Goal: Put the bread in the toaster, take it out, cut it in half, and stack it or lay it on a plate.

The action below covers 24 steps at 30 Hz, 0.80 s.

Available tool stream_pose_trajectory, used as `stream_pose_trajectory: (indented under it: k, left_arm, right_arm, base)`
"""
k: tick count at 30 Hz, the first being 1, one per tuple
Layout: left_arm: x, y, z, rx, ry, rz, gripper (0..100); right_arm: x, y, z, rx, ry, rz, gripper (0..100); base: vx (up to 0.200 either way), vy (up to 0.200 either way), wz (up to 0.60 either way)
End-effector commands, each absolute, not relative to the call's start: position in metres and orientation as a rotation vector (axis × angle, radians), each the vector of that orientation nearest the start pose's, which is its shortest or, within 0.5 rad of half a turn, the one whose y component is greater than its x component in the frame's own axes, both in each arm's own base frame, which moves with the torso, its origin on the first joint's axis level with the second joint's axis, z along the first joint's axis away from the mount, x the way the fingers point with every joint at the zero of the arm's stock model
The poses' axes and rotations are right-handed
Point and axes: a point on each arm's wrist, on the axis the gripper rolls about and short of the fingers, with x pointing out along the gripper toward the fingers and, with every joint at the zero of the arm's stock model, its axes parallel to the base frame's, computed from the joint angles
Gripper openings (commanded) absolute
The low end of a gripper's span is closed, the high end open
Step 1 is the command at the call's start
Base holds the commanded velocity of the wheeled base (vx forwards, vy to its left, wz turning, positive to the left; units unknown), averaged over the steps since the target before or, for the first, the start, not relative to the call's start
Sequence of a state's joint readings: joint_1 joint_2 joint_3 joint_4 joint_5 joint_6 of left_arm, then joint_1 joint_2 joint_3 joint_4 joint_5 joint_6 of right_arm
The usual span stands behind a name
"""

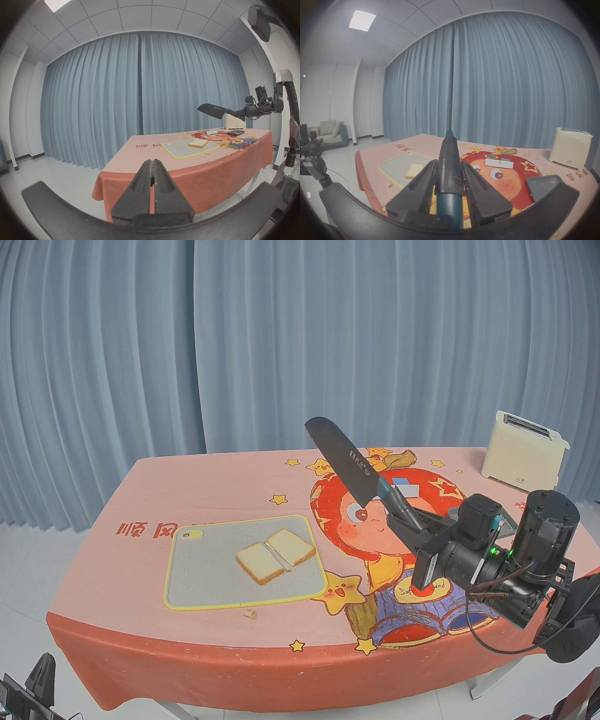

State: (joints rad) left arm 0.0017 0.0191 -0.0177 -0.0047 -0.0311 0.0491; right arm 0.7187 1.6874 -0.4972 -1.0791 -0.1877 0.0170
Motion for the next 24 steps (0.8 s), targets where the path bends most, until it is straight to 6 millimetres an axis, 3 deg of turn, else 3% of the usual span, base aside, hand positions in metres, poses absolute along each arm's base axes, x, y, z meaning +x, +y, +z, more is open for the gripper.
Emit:
stream_pose_trajectory:
  k: [1, 7, 24]
  left_arm:
    - [-0.023, -0.001, 0.076, 0.054, -0.005, -0.032, 0]
    - [-0.023, 0.0, 0.076, 0.017, -0.005, -0.015, 0]
    - [-0.023, 0.0, 0.075, 0.014, 0.0, -0.015, 0]
  right_arm:
    - [0.218, 0.173, 0.15, -0.036, 0.11, 0.471, 0]
    - [0.232, 0.173, 0.148, -0.027, 0.114, 0.414, 0]
    - [0.242, 0.178, 0.154, 0.006, 0.083, 0.312, 0]
  base:
    - [0.0, 0.0, 0.0]
    - [0.0, 0.0, 0.0]
    - [0.0, 0.0, 0.0]
